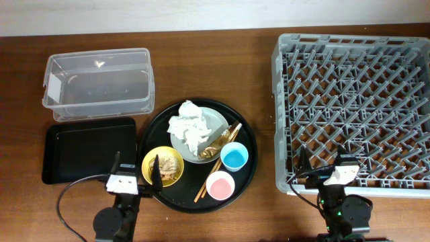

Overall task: Sort waste into correct bins and load items into the dishwasher rack
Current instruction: 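Move the left gripper toward the crumpled white tissue on the plate, then grasp the white tissue on the plate with the left gripper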

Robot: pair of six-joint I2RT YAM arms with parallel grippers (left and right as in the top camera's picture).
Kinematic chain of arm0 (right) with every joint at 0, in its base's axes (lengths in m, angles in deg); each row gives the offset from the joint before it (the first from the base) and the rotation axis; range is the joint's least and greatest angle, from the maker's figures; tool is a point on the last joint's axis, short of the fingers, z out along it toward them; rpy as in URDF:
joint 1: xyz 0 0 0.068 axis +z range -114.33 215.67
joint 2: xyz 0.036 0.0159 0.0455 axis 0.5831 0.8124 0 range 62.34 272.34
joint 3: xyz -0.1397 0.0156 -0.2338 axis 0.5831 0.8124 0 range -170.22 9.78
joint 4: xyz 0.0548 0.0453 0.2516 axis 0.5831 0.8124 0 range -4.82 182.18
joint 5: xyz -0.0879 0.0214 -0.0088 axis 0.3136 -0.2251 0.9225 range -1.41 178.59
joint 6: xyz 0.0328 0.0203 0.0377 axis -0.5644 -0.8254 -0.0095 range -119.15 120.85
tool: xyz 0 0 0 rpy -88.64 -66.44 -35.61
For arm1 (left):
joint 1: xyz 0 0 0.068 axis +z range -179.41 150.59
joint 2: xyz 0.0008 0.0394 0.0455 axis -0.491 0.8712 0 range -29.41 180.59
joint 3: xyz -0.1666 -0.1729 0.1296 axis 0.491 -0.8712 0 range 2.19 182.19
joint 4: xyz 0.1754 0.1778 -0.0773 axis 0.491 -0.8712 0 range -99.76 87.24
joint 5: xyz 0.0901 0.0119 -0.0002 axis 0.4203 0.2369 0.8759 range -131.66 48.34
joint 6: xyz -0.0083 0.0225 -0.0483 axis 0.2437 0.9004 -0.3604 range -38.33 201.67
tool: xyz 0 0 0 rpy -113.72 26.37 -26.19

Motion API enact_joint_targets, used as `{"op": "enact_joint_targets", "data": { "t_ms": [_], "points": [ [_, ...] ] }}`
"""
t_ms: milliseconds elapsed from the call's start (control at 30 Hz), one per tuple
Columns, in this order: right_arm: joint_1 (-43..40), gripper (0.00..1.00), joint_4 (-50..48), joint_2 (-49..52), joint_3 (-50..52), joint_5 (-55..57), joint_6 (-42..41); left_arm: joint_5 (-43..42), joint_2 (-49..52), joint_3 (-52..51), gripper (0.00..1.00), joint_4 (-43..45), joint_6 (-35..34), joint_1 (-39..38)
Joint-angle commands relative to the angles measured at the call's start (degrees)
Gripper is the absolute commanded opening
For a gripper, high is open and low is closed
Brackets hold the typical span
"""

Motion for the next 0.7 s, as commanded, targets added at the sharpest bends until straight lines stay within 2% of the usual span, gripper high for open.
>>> {"op": "enact_joint_targets", "data": {
  "t_ms": [0,167,367,567,667],
  "points": [
    [0.33,0.98,6.73,0.42,-4.79,-1.95,-1.01,-4.39,0.92,1.73,0.99,-2.23,-5.81,-0.13],
    [0.33,0.98,17.90,7.45,-14.88,-1.95,-2.38,-4.85,9.03,12.13,0.99,-14.32,-5.90,-0.13],
    [0.33,0.98,29.22,22.84,-28.74,-2.01,-3.65,-5.09,29.00,27.76,0.99,-21.75,-5.88,-0.13],
    [0.33,0.98,44.50,37.51,-44.09,-6.51,-3.61,-5.03,49.75,51.12,0.99,-42.91,-5.81,-0.13],
    [0.33,0.98,49.18,41.29,-48.61,-6.54,-3.61,-5.09,54.34,54.64,0.99,-46.16,-5.73,-0.13]
  ]
}}
